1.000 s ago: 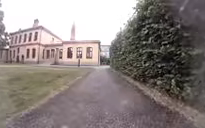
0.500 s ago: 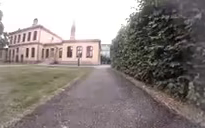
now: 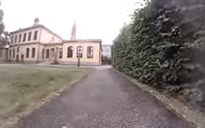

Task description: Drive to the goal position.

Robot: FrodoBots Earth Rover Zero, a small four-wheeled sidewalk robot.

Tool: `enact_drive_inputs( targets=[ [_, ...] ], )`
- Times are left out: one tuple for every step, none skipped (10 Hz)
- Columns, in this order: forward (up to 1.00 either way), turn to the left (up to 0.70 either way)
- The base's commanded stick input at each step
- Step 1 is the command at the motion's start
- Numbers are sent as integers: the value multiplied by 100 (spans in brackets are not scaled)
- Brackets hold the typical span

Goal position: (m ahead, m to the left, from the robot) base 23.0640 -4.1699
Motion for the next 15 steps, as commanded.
enact_drive_inputs(
  targets=[
    [70,0],
    [70,0],
    [70,0],
    [70,0],
    [70,0],
    [70,0],
    [70,0],
    [70,0],
    [70,-3],
    [70,-25],
    [70,-27],
    [70,-28],
    [70,-28],
    [70,-28],
    [70,-27]
  ],
)
